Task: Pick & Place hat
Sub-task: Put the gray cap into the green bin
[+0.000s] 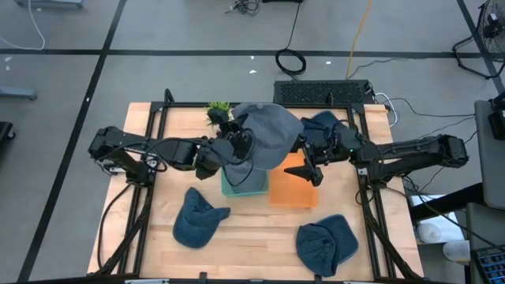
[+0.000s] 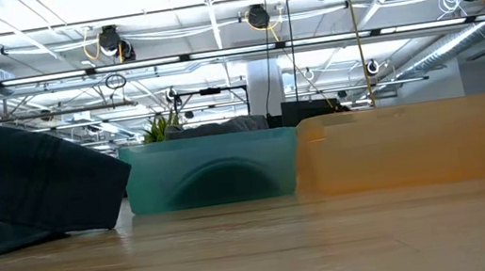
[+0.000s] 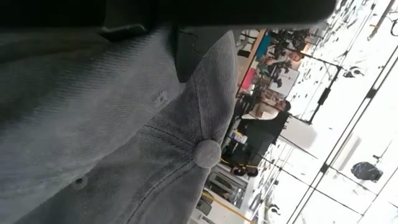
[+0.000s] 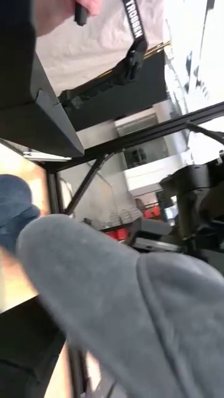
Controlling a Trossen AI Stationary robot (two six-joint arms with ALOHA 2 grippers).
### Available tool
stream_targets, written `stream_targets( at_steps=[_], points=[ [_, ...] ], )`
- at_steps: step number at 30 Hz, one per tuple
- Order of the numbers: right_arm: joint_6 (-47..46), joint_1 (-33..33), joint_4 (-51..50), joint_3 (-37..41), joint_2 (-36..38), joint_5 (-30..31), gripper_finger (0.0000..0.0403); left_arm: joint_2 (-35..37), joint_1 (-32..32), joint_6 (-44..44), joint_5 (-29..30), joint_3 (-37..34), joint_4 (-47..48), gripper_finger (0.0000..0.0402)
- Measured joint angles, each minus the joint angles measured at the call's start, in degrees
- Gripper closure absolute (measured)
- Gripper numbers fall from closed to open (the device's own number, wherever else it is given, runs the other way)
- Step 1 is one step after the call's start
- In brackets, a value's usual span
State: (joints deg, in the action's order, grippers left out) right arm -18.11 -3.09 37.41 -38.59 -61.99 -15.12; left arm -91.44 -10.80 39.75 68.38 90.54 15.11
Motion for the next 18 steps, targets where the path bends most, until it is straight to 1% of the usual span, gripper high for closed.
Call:
stream_targets(
  at_steps=[3,5,7,9,11,13,16,18],
  points=[
    [-0.02,0.48,4.44,0.0,-2.32,0.03,0.0067,0.0,-0.17,-0.45,1.11,0.0,-0.03,0.0399],
    [-0.02,0.88,6.49,0.0,-3.71,0.03,0.0076,0.0,-0.38,-0.51,1.18,0.0,0.02,0.0399],
    [-0.11,1.02,7.9,0.0,-4.69,-0.01,0.0095,0.0,-0.62,-0.44,1.2,0.0,0.04,0.0399],
    [-0.21,1.03,8.19,0.0,-5.04,-0.02,0.0123,0.0,-0.94,-0.13,1.32,0.0,0.01,0.0399],
    [-0.25,0.99,8.25,0.0,-5.22,0.04,0.0161,0.0,-1.2,0.23,1.74,0.0,0.04,0.0399],
    [-1.35,0.96,8.24,0.0,-5.24,0.25,0.0208,0.0,-1.36,0.23,2.16,-0.02,0.04,0.0399],
    [-2.77,0.96,9.31,0.0,-5.24,0.27,0.029,-0.02,-1.45,0.23,2.18,-0.02,0.03,0.0399],
    [-2.83,0.96,9.85,0.0,-5.24,0.06,0.0352,-0.02,-1.45,0.14,2.09,-0.02,0.05,0.0399]
  ],
)
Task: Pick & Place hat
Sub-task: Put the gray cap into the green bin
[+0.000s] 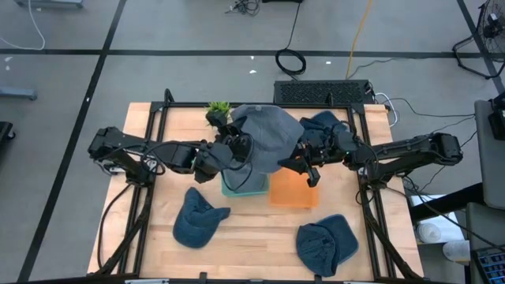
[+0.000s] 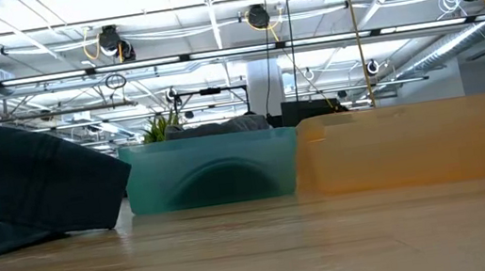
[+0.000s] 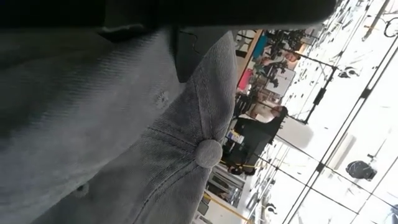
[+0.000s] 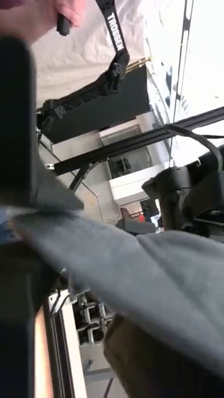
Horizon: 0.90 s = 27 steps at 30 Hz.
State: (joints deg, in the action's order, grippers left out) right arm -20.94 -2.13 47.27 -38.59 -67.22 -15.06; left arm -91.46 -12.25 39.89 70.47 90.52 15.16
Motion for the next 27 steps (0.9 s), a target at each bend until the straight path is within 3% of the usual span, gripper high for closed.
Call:
stream_targets(
  at_steps=[2,5,11,21,27],
  points=[
    [0.24,0.0,-0.4,0.0,0.02,-0.36,0.0388,0.0,0.0,-0.17,-0.85,0.0,-0.01,0.0399],
    [-0.67,0.0,-0.85,0.02,-0.02,-1.74,0.0397,0.0,-0.01,-1.52,-3.5,0.0,0.13,0.0394],
    [-0.71,-0.02,-1.47,0.07,0.88,-4.59,0.04,0.0,-0.87,-8.63,-6.06,0.0,4.72,0.0347],
    [4.87,-0.5,-17.03,0.09,10.19,-3.96,0.0402,0.35,-6.48,-20.24,-7.1,-0.02,18.61,0.0262],
    [7.46,-1.07,-22.72,-0.02,17.87,-3.47,0.0402,2.47,-7.67,-27.59,-19.49,-0.1,21.96,0.0197]
  ],
)
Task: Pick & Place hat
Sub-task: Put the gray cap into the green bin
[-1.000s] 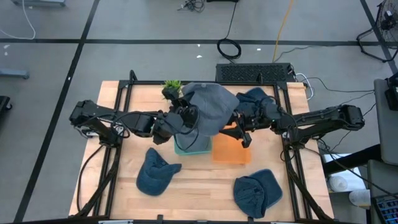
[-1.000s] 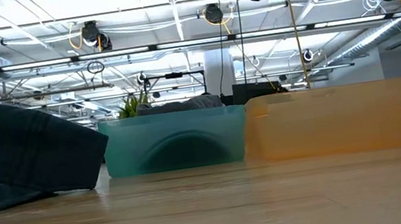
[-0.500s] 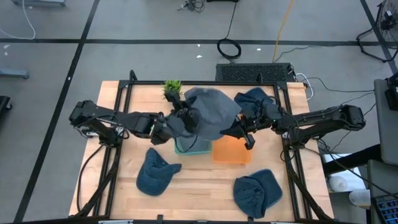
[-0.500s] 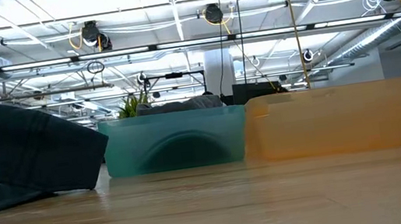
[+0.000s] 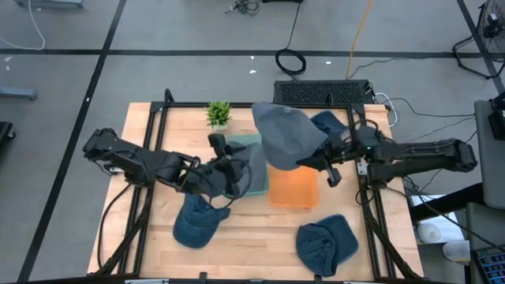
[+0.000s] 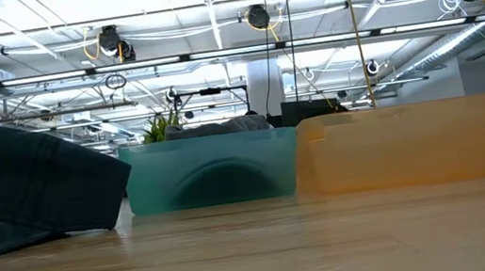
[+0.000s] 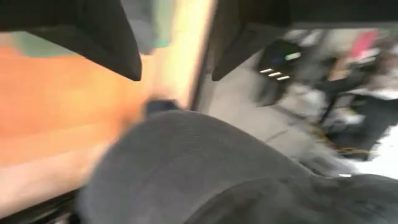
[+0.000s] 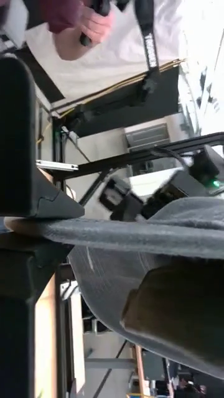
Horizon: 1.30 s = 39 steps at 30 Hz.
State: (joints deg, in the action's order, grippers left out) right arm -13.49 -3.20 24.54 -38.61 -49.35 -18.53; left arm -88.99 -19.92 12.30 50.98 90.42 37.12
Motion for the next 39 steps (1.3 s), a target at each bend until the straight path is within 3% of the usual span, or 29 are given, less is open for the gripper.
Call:
stream_targets(
  at_steps=[5,11,20,25,39],
  points=[
    [2.31,0.3,-10.77,0.0,3.39,0.45,0.0402,2.49,2.03,-2.79,-12.01,0.02,0.99,0.0145],
    [2.52,2.63,-18.23,0.0,-0.65,2.08,0.0402,6.11,6.96,-6.91,-25.23,0.02,1.81,0.01],
    [2.63,3.69,-15.75,-0.26,-9.21,0.91,0.0403,9.25,15.62,-10.34,-33.74,0.06,6.93,0.0069],
    [4.58,3.69,-14.52,-3.52,-13.77,0.4,0.0403,9.18,19.12,-11.41,-43.02,0.08,7.95,0.0073],
    [7.17,6.15,-14.52,-11.08,-22.05,-1.28,0.0403,7.74,19.96,-13.25,-45.42,0.08,7.77,0.0072]
  ],
)
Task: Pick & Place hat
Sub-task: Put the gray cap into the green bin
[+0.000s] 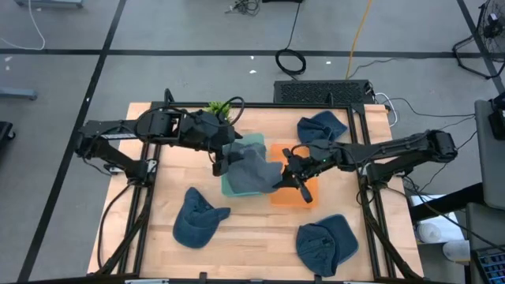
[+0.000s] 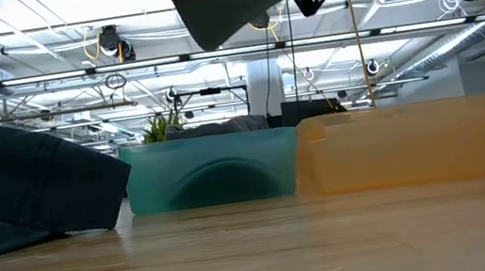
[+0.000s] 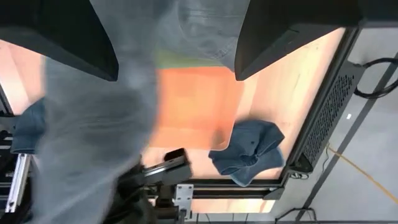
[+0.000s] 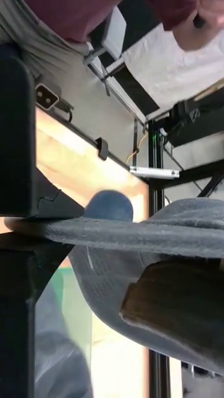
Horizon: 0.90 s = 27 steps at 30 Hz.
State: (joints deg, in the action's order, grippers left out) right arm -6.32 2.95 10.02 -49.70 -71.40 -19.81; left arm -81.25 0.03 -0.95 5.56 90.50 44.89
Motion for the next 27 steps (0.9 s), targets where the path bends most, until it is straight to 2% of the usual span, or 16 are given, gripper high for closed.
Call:
stream_targets(
  at_steps=[13,27],
  points=[
    [0.1,1.67,-0.21,-1.24,-0.11,0.0,0.0403,-2.25,-1.82,-3.0,-3.06,0.02,-2.31,0.0111],
    [0.32,1.71,-0.13,-1.24,-0.11,-0.02,0.0403,-2.63,-2.38,-12.01,-6.1,0.02,-2.11,0.0242]
  ],
)
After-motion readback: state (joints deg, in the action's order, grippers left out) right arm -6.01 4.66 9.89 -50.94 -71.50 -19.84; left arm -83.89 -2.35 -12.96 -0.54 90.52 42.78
